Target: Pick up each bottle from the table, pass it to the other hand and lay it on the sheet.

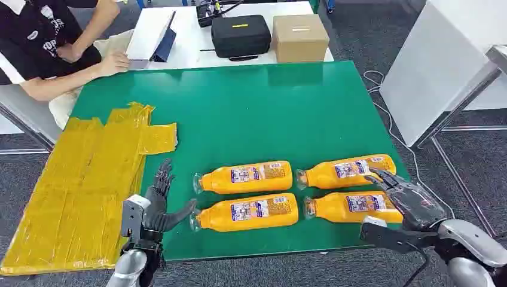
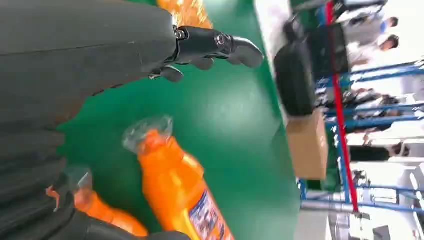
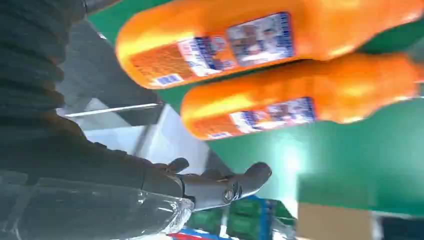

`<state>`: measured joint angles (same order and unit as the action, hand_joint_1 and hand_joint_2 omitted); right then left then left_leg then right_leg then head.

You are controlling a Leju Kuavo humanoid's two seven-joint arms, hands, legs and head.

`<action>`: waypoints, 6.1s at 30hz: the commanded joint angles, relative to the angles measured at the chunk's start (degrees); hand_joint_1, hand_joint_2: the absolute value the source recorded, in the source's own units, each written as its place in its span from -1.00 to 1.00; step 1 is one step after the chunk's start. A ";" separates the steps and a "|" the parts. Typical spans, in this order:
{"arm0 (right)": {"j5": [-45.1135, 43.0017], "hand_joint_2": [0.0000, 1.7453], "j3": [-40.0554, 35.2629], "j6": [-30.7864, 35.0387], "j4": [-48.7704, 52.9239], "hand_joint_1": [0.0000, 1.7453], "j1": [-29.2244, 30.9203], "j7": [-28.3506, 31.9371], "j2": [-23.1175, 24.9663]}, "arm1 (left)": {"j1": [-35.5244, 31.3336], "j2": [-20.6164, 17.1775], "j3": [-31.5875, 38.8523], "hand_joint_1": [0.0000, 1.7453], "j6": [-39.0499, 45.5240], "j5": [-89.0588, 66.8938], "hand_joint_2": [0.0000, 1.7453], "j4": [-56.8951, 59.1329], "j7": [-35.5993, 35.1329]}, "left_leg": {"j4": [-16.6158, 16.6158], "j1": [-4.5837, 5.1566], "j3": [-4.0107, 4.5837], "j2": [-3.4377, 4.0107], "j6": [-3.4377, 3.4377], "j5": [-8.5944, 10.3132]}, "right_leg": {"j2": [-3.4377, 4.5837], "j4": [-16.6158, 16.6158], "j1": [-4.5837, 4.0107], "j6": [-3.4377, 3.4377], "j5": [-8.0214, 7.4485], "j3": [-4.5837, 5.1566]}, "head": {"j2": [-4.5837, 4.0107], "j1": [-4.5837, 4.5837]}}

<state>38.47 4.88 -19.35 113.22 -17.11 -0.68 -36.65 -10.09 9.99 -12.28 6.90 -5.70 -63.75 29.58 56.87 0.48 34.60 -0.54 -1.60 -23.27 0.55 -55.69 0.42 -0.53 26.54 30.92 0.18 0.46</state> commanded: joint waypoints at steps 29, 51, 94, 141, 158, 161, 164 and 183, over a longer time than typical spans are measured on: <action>12.50 1.00 -0.81 0.50 -22.32 -1.00 9.74 1.90 6.12 | -0.51 -0.29 1.09 -1.00 0.07 -1.98 1.00 0.40 -1.91 | -0.09 -0.08 -0.24 0.10 0.10 -0.05 | 0.04 0.20 -0.06 0.01 -0.03 -0.27 | 0.00 0.02; 14.00 1.00 -7.48 1.43 -28.89 -1.00 14.15 1.68 8.77 | -1.10 -0.51 1.15 -1.00 0.20 -2.10 1.00 2.06 -1.55 | -0.10 -0.08 -0.40 0.17 0.15 -0.12 | 0.08 0.24 -0.08 0.01 0.02 -0.44 | 0.00 0.00; 10.01 1.00 -9.49 2.47 -32.44 1.00 16.68 5.88 11.04 | -1.78 -0.57 1.54 -1.00 0.17 -1.44 1.00 6.87 -1.65 | -0.11 -0.12 -0.60 0.12 0.14 -0.06 | 0.00 0.25 -0.13 0.01 -0.01 -0.66 | 0.00 0.02; -13.49 1.00 -9.87 18.17 -33.73 1.00 25.73 16.01 39.84 | -3.91 0.52 -6.70 -1.00 -0.15 -10.21 1.00 -1.85 -7.85 | -0.04 -0.08 -0.21 0.10 0.12 -0.01 | 0.03 0.04 -0.10 -0.01 0.03 -0.25 | 0.00 0.02; -29.06 1.00 -23.69 13.58 -44.18 1.00 36.65 21.30 41.07 | -24.06 1.34 -14.43 -1.00 -11.79 -0.94 1.00 0.77 -21.09 | 0.01 -0.11 -0.10 0.03 0.15 0.13 | -0.03 -0.02 -0.12 -0.01 0.00 -0.16 | 0.02 0.02; -30.19 1.00 -24.38 11.48 -45.93 1.00 38.01 21.72 41.22 | -24.94 1.50 -15.50 -1.00 -12.85 -0.17 1.00 1.80 -21.04 | 0.01 -0.13 -0.22 0.02 0.19 0.07 | -0.07 0.04 -0.13 -0.02 0.04 -0.32 | 0.02 0.02; -30.29 1.00 -24.86 11.14 -47.42 1.00 38.84 21.90 41.57 | -25.18 1.47 -16.00 -1.00 -13.02 0.24 1.00 2.27 -20.80 | 0.00 -0.10 -0.13 0.06 0.17 0.10 | -0.02 0.02 -0.11 -0.01 0.01 -0.21 | 0.00 0.02; -29.29 1.00 -30.65 11.95 -54.50 1.00 41.44 22.09 42.80 | -22.90 2.62 -23.12 -1.00 -14.11 6.24 1.00 -1.94 -21.44 | 0.00 -0.10 -0.11 0.06 0.16 0.09 | -0.01 0.03 -0.11 -0.02 0.01 -0.18 | 0.00 0.02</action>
<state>9.20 -21.86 -7.98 66.22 20.36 21.29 6.40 -31.88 12.59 -30.19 -7.08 0.04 -66.45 8.81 56.87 0.42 34.65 -0.53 -1.52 -23.11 0.55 -55.75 0.35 -0.53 26.52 30.95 0.18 0.48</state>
